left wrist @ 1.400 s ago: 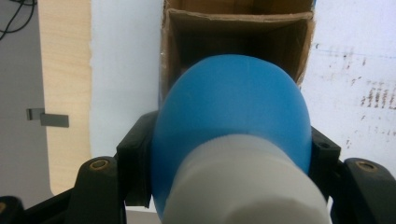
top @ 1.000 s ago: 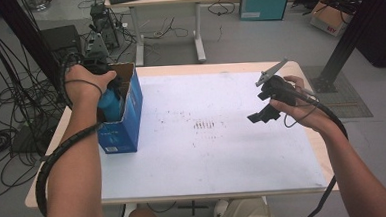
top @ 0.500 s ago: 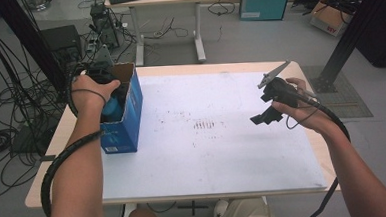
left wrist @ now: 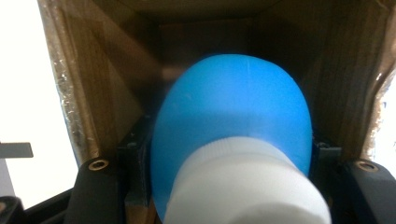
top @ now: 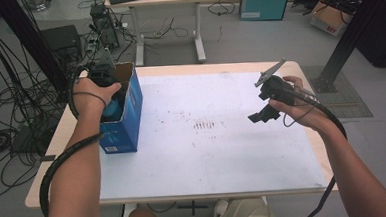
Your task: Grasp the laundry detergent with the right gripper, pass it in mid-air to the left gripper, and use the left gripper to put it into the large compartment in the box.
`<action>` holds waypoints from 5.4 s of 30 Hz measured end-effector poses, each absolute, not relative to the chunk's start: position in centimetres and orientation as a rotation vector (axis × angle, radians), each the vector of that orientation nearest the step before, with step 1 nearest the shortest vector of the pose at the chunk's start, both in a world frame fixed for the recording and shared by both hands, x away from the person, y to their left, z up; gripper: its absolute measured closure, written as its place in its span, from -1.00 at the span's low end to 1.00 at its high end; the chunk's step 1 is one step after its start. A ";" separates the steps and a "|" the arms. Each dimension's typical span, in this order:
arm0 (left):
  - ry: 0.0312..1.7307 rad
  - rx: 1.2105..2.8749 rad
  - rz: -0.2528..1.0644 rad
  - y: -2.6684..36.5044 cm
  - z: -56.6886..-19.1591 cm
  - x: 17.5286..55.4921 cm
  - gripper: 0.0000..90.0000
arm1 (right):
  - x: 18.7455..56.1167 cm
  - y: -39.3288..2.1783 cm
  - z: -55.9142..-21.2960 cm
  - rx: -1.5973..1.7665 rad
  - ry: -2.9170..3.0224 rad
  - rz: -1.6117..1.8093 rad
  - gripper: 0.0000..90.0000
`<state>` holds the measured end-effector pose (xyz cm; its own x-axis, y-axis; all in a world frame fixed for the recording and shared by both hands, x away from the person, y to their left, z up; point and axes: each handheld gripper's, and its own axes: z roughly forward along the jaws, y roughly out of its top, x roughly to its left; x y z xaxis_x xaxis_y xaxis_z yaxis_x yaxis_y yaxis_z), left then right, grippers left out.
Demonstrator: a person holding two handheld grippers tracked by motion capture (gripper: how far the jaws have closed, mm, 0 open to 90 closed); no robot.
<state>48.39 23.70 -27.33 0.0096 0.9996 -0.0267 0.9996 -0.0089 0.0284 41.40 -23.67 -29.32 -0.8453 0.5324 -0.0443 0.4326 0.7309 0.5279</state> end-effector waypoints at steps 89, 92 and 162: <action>2.153 2.231 0.021 23.3 -27.5 48.5 -0.20 | 41.3 -23.9 -28.7 0.783 2.735 0.747 -0.88; 2.154 2.231 0.016 23.4 -27.4 48.4 -0.20 | 41.3 -23.9 -28.7 0.773 2.753 0.726 -0.87; 2.138 2.290 0.075 23.0 -26.5 47.9 -0.37 | 41.6 -23.1 -28.5 0.750 2.750 0.747 -0.87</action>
